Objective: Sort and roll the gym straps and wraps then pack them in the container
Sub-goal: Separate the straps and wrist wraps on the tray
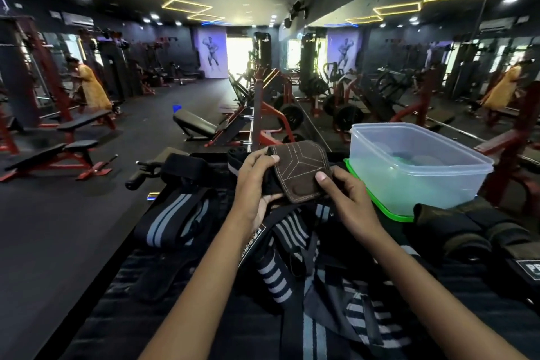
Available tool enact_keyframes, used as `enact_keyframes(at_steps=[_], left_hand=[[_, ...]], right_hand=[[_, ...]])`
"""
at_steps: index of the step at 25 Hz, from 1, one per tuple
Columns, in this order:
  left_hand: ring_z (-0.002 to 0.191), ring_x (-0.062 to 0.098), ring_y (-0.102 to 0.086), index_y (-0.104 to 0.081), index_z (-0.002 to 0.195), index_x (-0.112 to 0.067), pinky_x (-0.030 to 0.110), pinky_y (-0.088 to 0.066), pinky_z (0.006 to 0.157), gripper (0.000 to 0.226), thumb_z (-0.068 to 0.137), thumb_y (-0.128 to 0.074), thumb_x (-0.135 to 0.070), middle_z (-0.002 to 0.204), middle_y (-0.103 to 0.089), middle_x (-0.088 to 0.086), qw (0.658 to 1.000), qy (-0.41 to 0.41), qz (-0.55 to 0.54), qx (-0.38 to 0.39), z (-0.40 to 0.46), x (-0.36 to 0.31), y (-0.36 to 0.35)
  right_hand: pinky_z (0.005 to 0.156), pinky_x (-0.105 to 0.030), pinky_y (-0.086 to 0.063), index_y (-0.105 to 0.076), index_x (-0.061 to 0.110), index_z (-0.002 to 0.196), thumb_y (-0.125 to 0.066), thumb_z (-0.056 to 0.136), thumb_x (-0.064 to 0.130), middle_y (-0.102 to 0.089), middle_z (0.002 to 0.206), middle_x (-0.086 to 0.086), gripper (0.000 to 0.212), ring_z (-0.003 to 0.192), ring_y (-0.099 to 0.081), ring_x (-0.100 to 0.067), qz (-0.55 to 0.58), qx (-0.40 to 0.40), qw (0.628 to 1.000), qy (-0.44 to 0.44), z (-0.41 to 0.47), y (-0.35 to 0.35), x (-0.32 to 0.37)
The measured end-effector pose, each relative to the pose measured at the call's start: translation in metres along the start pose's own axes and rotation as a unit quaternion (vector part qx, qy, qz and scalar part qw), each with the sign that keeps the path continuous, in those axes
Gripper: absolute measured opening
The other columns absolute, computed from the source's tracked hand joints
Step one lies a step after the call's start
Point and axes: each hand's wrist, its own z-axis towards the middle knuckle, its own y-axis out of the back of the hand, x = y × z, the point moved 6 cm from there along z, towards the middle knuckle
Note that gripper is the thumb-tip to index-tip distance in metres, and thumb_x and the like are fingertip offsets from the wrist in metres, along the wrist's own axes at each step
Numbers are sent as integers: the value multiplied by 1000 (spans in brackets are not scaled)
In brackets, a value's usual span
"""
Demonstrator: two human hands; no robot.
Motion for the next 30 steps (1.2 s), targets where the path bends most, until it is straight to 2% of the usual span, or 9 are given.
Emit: enact_keyframes(at_steps=[3, 7, 11, 14, 16, 20, 25, 27, 30], left_hand=[[96, 18, -65, -63, 109, -11, 50, -52, 87, 23, 91, -52, -20, 102, -68, 4, 996, -18, -84, 5, -7, -11, -5], [78, 16, -69, -66, 88, -13, 37, -58, 75, 19, 93, -50, -21, 84, -72, 3, 978, -12, -206, -10, -11, -15, -3], [93, 26, -64, -65, 98, -10, 51, -50, 94, 15, 88, -59, -18, 100, -67, 12, 979, 18, -197, -46, -3, -6, 8], [83, 18, -66, -63, 107, -9, 38, -56, 78, 22, 85, -63, -11, 90, -69, 5, 982, 17, -170, -77, 0, -2, 13], [69, 10, -67, -62, 110, -7, 28, -56, 62, 27, 84, -65, -4, 77, -71, 0, 986, 3, -145, -85, 0, -5, 14], [65, 13, -68, -60, 113, -6, 27, -56, 59, 32, 83, -64, 5, 74, -71, 3, 991, -5, -114, -73, -1, -2, 11], [71, 16, -69, -59, 113, -8, 28, -58, 64, 36, 82, -64, 9, 85, -70, 7, 995, -30, -81, -52, -2, -3, 9], [77, 19, -67, -59, 113, -11, 31, -59, 70, 37, 81, -66, 8, 95, -66, 13, 997, -31, -54, -44, -3, -1, 6], [89, 25, -66, -62, 107, -18, 33, -58, 73, 38, 78, -71, 4, 113, -61, 21, 997, -55, -15, -47, 1, -2, 12]], right_hand=[[71, -32, -46, -61, 17, 79, -55, 97, 26, -60, 76, 6, 21, 76, -56, -11, -88, 10, 994, 59, 4, -3, 20], [67, -45, -47, -58, 5, 76, -57, 93, 40, -59, 76, -17, 38, 71, -57, -23, -121, 53, 989, 65, 10, -13, 28], [71, -53, -48, -59, -5, 80, -57, 87, 52, -59, 82, -30, 57, 74, -60, -38, -91, 83, 992, 18, 3, -21, 11], [66, -43, -48, -58, -5, 76, -60, 85, 44, -58, 77, -29, 50, 68, -58, -29, -64, 94, 994, -11, 1, -14, 6], [66, -41, -48, -56, -10, 77, -62, 83, 42, -58, 77, -34, 53, 68, -59, -39, -42, 119, 991, -38, 2, -10, 1], [60, -35, -45, -62, -12, 85, -68, 86, 30, -56, 75, -37, 43, 64, -55, -31, -22, 156, 982, -106, 2, -5, -8], [61, -28, -43, -61, 4, 112, -65, 84, 54, -60, 96, -16, 57, 80, -55, -27, 151, 63, 967, -194, -1, -4, -12], [59, -26, -51, -62, 8, 109, -63, 84, 40, -69, 98, -10, 41, 80, -64, -21, 200, 4, 963, -183, 3, 3, -9], [57, -21, -52, -62, 14, 93, -65, 84, 22, -71, 75, 2, 13, 64, -64, -10, 218, -81, 957, -173, 10, 26, -4]])
